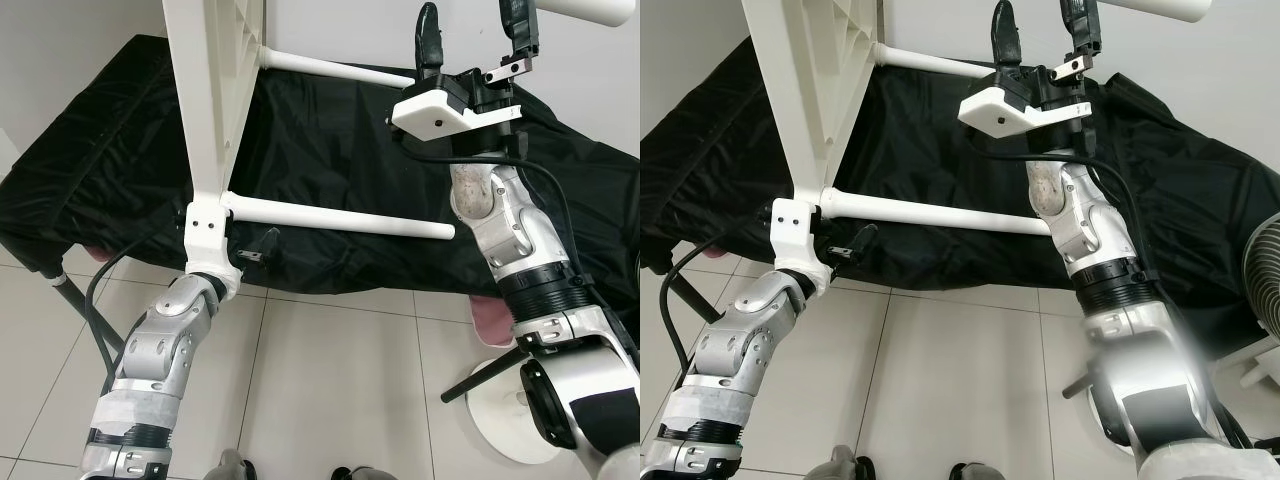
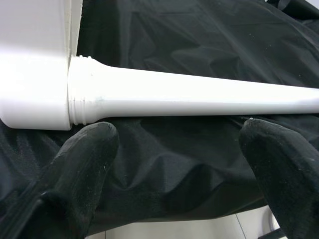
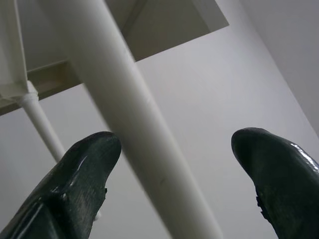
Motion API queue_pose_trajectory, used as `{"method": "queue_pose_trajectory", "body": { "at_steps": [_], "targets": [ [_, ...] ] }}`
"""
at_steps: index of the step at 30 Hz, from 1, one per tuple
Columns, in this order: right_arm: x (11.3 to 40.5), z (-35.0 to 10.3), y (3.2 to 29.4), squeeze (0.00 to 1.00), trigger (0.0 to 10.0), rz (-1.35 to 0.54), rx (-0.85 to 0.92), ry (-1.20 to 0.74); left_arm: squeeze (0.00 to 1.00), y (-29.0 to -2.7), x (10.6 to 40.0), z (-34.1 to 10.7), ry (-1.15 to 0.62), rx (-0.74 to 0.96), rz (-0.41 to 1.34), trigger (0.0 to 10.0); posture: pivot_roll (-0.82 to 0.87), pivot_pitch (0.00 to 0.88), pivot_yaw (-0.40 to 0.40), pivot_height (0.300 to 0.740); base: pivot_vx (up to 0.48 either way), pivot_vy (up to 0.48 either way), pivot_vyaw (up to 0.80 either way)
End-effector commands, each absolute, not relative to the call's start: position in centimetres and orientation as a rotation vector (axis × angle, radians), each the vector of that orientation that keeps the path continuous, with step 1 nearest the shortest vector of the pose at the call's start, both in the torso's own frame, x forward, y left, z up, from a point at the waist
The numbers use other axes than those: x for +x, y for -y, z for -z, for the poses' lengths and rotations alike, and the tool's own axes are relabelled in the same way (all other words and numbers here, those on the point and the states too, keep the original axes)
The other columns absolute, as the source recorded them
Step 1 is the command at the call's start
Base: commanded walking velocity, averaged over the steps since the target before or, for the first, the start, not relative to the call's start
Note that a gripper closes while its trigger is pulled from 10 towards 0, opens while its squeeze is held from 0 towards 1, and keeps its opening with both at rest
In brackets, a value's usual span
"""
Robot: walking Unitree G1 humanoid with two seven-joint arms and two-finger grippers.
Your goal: Building children table
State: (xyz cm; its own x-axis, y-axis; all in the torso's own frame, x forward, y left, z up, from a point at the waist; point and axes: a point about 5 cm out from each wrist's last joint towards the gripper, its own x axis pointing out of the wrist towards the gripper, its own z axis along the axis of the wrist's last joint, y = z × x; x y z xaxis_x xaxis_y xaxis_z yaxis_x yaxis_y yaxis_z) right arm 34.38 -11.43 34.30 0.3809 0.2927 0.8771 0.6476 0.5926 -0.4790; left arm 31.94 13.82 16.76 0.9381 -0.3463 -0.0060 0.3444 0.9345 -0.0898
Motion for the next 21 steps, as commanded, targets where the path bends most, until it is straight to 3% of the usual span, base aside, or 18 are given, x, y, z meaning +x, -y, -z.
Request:
{"method": "queue_pose_trajectory", "body": {
  "at_steps": [1,21],
  "targets": [
    [34.5,-35.5,11.0,0.00,10.0,0.262,-0.965,1.211,0.00,-13.4,31.9,-16.4,-0.034,-0.091,0.398,10.0,0.02,0.084,-0.077,0.740,0.000,0.000,0.00],
    [37.3,-38.8,9.8,0.00,10.0,0.142,-1.133,0.969,0.00,-12.1,31.7,-16.1,-0.086,-0.087,0.456,10.0,0.01,0.099,-0.067,0.740,0.000,0.000,0.00]
  ]
}}
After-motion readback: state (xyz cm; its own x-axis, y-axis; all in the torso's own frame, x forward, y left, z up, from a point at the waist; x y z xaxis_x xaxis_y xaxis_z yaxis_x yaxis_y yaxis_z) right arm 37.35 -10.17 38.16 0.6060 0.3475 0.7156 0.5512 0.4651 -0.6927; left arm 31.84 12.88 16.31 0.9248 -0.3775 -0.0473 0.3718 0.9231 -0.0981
